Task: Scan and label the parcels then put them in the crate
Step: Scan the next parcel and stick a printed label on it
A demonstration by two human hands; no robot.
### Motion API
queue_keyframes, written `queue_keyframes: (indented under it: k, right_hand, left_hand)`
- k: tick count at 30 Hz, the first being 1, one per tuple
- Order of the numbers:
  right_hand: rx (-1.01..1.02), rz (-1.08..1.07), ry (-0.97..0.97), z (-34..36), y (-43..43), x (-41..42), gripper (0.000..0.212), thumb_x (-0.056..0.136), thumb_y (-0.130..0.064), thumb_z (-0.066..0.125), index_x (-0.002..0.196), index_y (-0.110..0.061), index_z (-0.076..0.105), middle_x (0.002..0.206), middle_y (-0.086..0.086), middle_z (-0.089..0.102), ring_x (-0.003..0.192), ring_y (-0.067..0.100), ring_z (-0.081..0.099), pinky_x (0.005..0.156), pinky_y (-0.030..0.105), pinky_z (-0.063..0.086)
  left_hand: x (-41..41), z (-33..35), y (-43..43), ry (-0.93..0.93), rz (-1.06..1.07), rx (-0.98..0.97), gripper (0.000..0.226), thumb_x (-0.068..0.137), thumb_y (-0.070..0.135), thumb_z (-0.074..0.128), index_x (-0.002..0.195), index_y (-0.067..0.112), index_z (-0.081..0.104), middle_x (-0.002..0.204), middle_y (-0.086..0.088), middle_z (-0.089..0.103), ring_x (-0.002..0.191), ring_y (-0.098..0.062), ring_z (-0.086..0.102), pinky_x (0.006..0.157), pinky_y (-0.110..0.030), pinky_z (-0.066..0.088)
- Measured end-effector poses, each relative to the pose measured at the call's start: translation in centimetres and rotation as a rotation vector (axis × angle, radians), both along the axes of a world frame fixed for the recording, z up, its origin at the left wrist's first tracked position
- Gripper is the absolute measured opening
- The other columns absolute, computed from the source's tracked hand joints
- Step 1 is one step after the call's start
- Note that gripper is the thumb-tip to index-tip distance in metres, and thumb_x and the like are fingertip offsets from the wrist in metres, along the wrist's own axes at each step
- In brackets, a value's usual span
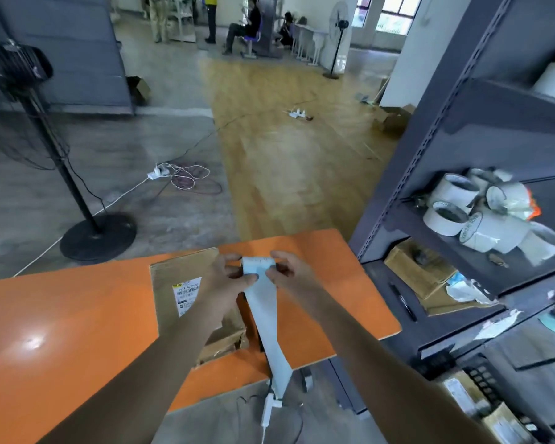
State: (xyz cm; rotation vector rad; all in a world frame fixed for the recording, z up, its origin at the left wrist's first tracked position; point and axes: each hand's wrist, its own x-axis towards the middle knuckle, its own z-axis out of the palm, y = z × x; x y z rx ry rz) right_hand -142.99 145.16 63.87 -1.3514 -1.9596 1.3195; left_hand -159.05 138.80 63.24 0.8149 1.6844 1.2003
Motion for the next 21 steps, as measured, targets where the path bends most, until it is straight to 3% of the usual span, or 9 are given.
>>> queue_keyframes:
  k: [2,6,10,13,17,21]
  right_hand:
    - [-0.008,-0.064,0.047,-0.2,-0.2,-0.9,0.042,0.094,-0.023,0.064,0.134,-0.022,0.055,0.118,0.004,0.065,0.105,0.016,0.063,0.092,0.035,0.054]
    - [0.038,-0.051,0.053,0.0,-0.3,-1.8,0.044,0.093,-0.016,0.067,0.135,-0.019,0.054,0.104,-0.005,0.062,0.099,0.013,0.062,0.084,0.026,0.052]
    - [0.053,-0.023,0.051,0.2,-0.2,-2.2,0.048,0.092,-0.010,0.067,0.137,-0.018,0.053,0.110,0.003,0.064,0.104,0.015,0.061,0.084,0.021,0.053]
    - [0.073,0.012,0.059,0.8,0.0,-2.2,0.049,0.091,-0.009,0.069,0.136,-0.019,0.053,0.109,0.000,0.064,0.102,0.008,0.061,0.079,0.012,0.048]
    - [0.093,-0.008,0.100,1.3,0.0,-2.5,0.041,0.092,-0.008,0.065,0.131,-0.017,0.057,0.103,-0.005,0.065,0.098,0.006,0.063,0.086,0.020,0.050]
    - [0.160,-0.030,0.078,1.3,0.4,-2.9,0.031,0.098,-0.010,0.057,0.127,-0.020,0.061,0.110,0.002,0.065,0.104,0.019,0.064,0.096,0.037,0.052]
  left_hand:
    - [-0.4,0.4,0.0,-0.002,-0.024,0.030,0.046,0.079,0.004,0.077,0.116,0.015,0.053,0.106,-0.006,0.064,0.097,-0.021,0.062,0.091,-0.039,0.052]
    - [-1.5,0.3,0.2,0.012,-0.050,0.052,0.038,0.080,0.008,0.077,0.106,0.022,0.053,0.106,-0.006,0.065,0.098,-0.021,0.063,0.086,-0.034,0.051]
    - [-2.6,0.2,0.7,0.062,-0.089,0.048,0.038,0.078,0.012,0.080,0.094,0.034,0.054,0.111,-0.007,0.067,0.104,-0.023,0.065,0.086,-0.033,0.053]
    - [-3.0,0.3,0.9,0.082,-0.124,0.054,0.039,0.079,0.008,0.078,0.093,0.036,0.053,0.107,-0.004,0.066,0.101,-0.020,0.064,0.074,-0.020,0.050]
    - [-3.2,0.8,0.4,0.168,-0.112,0.100,0.055,0.078,0.008,0.078,0.126,0.020,0.052,0.105,-0.002,0.066,0.090,-0.010,0.063,0.063,-0.013,0.044]
    - [-3.1,1.4,-0.6,0.264,-0.112,0.157,0.057,0.080,0.010,0.076,0.130,0.021,0.049,0.104,0.002,0.062,0.088,-0.003,0.059,0.061,-0.009,0.041]
